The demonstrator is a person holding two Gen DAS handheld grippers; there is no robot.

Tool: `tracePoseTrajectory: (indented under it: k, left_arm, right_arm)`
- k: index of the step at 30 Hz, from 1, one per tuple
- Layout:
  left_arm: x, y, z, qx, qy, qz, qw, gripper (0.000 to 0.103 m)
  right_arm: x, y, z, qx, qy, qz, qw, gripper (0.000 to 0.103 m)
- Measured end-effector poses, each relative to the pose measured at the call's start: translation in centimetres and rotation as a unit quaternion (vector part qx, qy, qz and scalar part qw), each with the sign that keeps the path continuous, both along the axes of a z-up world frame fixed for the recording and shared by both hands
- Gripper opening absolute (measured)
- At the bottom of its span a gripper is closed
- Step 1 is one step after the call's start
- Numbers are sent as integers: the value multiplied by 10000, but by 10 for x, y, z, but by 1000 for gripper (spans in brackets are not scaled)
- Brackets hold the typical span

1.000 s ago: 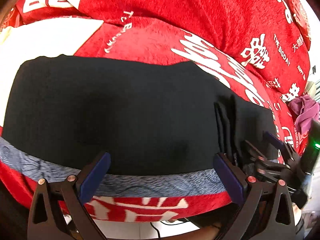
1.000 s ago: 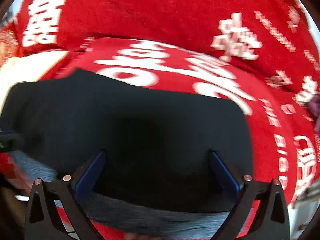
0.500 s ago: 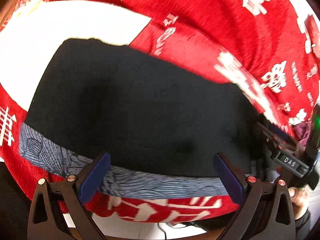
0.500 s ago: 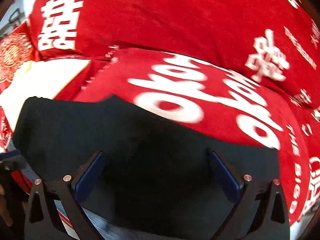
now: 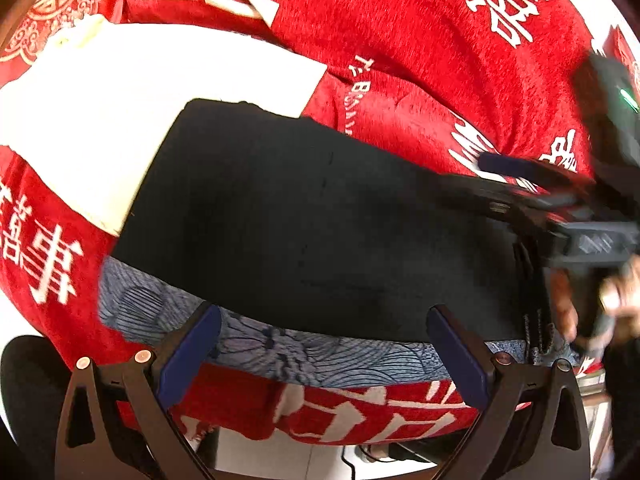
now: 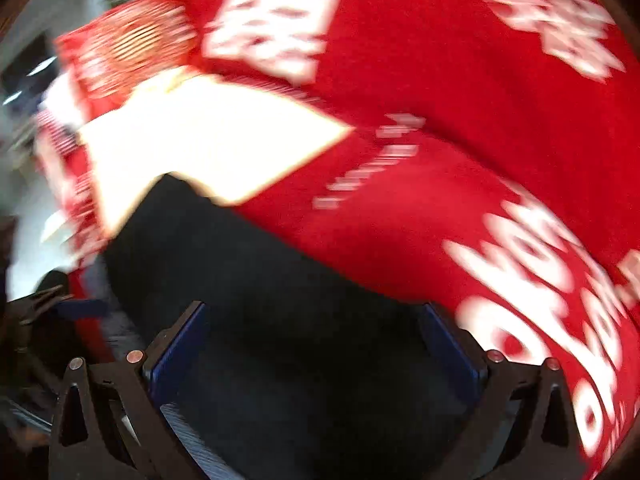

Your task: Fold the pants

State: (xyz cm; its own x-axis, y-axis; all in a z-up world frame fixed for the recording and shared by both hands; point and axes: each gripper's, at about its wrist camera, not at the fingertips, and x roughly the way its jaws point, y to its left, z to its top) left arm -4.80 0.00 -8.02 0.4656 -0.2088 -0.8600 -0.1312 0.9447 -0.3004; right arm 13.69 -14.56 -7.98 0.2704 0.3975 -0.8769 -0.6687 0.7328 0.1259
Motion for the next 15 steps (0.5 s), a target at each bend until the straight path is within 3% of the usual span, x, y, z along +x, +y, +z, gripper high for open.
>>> tracePoseTrajectory:
  k: [4, 6, 10, 11, 13, 15]
  left_arm:
    - [-6, 6, 7, 71, -201, -244, 9995, 103]
    - [-8, 12, 9, 77, -248, -369, 9990, 103]
    - [-6, 25, 10, 46, -227, -520, 9984, 103]
    - [-5, 30, 12, 41, -234, -578, 9980, 103]
    - [-2, 41, 15, 66, -302, -696, 9971, 103]
    - [-2, 58, 21, 81, -447, -853, 9953, 103]
  right_arm:
    - [27, 43, -23, -85, 523, 1027, 9933, 103]
    - [40, 61, -40, -249, 908, 1531, 9837, 103]
    - [58, 94, -77, -281, 2071, 2283, 9509, 103]
    - [57, 104, -92, -530, 2340, 2463, 9390, 103]
    - [48, 114, -101, -853, 2319, 2644, 9322, 103]
    - [35, 116, -91, -887, 2047, 2872, 9315, 95]
